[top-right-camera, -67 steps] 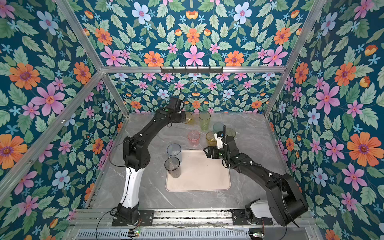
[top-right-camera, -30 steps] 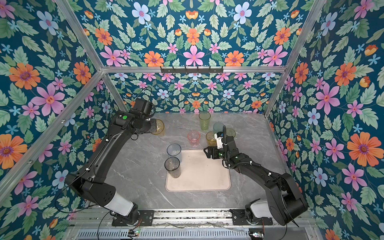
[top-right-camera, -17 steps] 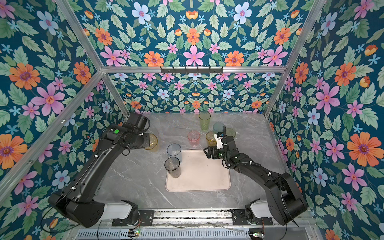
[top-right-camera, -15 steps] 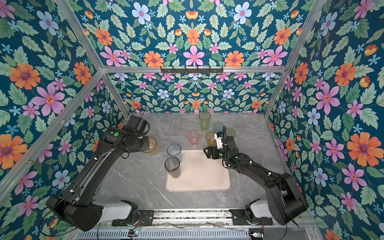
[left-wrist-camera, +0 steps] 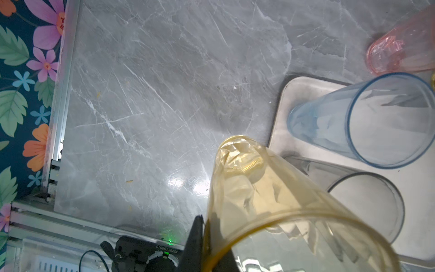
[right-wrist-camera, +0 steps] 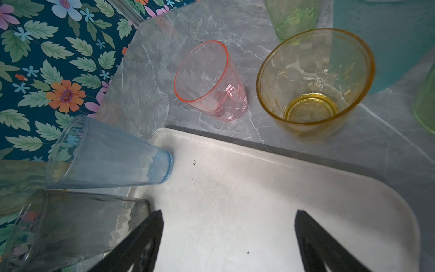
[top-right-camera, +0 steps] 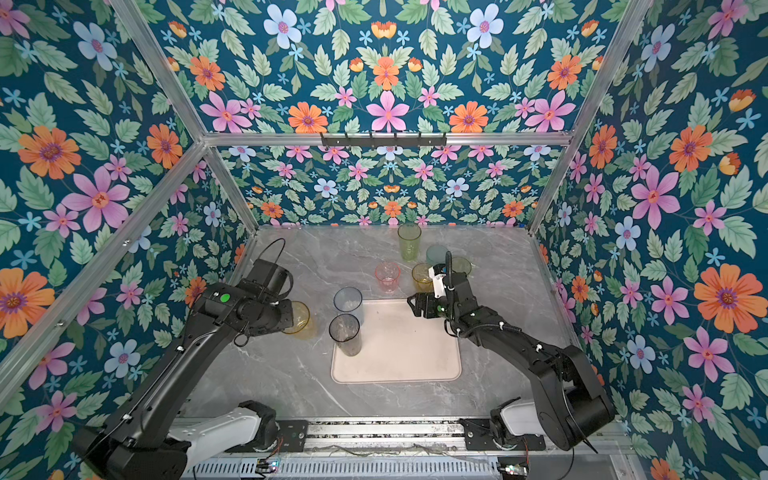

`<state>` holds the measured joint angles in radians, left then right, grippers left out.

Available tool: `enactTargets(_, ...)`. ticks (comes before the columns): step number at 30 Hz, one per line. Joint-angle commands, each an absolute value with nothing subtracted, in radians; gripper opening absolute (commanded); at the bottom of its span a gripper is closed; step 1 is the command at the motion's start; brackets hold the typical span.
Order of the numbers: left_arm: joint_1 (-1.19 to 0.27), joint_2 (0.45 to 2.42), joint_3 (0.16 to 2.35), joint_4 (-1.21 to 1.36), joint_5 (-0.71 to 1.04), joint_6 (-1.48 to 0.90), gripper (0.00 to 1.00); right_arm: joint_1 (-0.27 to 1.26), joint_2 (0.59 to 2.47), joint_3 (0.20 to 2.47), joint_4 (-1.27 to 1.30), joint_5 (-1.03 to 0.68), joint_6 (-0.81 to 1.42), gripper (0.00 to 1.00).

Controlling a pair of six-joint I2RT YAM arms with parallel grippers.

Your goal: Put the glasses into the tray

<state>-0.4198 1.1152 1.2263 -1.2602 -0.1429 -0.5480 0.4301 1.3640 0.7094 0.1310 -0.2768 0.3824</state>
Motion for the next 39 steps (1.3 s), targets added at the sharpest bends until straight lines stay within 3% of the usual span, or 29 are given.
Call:
enactTargets(1, -0.43, 1.091, 1.207, -1.307, -0.131, -0.585, 0.0, 0.43, 1.362, 0.711, 0.161, -0.265, 0.372, 0.89)
enactTargets(14, -0.625, 1.076, 1.11, -1.333, -0.131, -0.692, 0.0, 0.431, 1.368, 0.715, 0.163, -0.271, 0.373, 0.89)
enactTargets(39, -0.817, 1.061, 1.017, -1.217, -0.047, -0.78, 0.0, 0.431, 1.382, 0.719, 0.16, -0.268, 0.372, 0.89)
